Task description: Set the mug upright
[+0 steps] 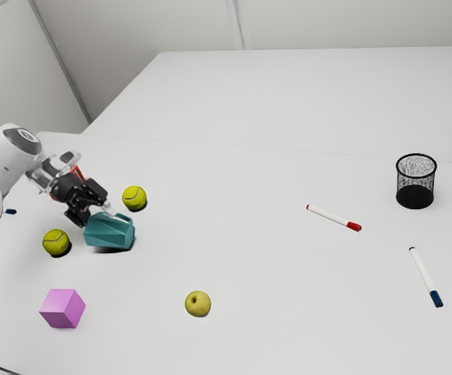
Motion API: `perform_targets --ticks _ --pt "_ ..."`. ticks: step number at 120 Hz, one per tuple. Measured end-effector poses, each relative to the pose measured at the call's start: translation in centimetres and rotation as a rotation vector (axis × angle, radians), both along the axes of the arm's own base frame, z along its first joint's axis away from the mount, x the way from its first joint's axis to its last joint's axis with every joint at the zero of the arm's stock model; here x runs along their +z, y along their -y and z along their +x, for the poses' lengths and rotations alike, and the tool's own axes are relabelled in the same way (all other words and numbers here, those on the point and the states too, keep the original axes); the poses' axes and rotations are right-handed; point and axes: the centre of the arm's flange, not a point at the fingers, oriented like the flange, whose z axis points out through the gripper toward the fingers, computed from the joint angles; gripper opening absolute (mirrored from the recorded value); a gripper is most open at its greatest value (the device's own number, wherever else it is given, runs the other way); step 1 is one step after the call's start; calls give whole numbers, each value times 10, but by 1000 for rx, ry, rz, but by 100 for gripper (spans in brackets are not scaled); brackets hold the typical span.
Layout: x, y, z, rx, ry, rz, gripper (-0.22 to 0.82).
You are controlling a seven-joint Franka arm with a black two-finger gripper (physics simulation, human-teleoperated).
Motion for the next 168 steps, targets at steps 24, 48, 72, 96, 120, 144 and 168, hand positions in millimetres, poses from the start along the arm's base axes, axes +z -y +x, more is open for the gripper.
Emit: perform_targets --ticks 24,48,72,96,120,144,168 --pt "8 17 8 -27 22 -17 1" --pt "8 23 11 -37 27 -23 -12" --pt "24 27 13 -48 47 -14 -15" --pt "104 97 10 -208 150 159 -17" --pt "117 154 1 -423 212 461 -17" --pt "108 213 0 -663 303 741 -18" --pt "93 266 11 -737 334 855 -17"
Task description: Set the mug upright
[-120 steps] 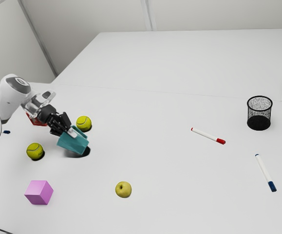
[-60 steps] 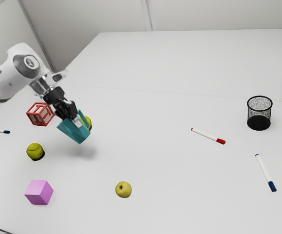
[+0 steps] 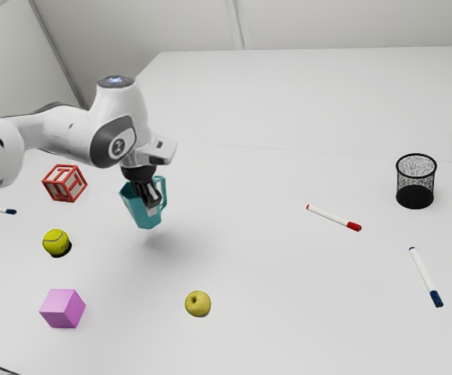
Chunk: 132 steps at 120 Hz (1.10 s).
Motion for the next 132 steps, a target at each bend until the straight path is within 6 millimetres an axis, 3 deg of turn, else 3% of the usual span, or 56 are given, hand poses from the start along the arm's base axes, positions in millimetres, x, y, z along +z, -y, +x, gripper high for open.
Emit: perform_targets --ticks 31,51,90,132 --pt "-18 -3 6 141 14 6 -17" --pt "-36 12 10 216 -1 -24 -18" --pt "-48 34 11 308 -9 -50 -18" --pt "-73 40 21 360 18 -52 -15"
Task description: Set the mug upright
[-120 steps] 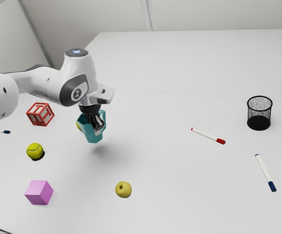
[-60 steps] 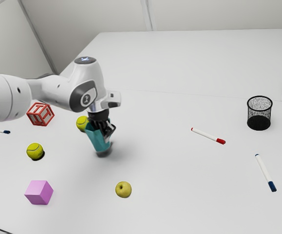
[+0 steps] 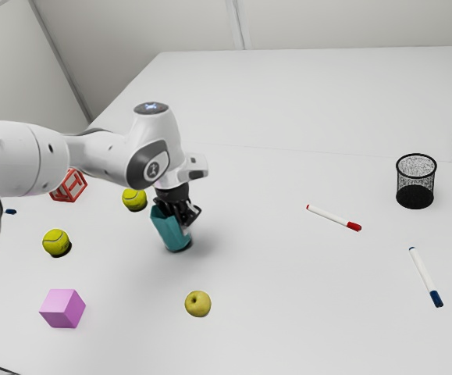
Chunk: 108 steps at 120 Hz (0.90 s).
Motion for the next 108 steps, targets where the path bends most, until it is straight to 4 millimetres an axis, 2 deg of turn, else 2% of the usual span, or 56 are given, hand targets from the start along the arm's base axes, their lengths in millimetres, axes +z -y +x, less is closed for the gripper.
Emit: perform_targets --ticks 12,20,29,40,49,67,82,95,108 --pt "2 5 1 4 11 -8 8" --pt "15 6 1 12 28 -17 22" --pt "44 8 -2 23 59 -28 33" --pt "89 12 -2 31 110 -39 43" --pt "127 13 3 37 144 -45 48" --pt "199 15 34 42 176 -48 54" --pt "234 0 36 45 175 -46 57" --pt "272 -4 36 23 196 -47 58" --pt "282 -12 33 11 160 -58 59"
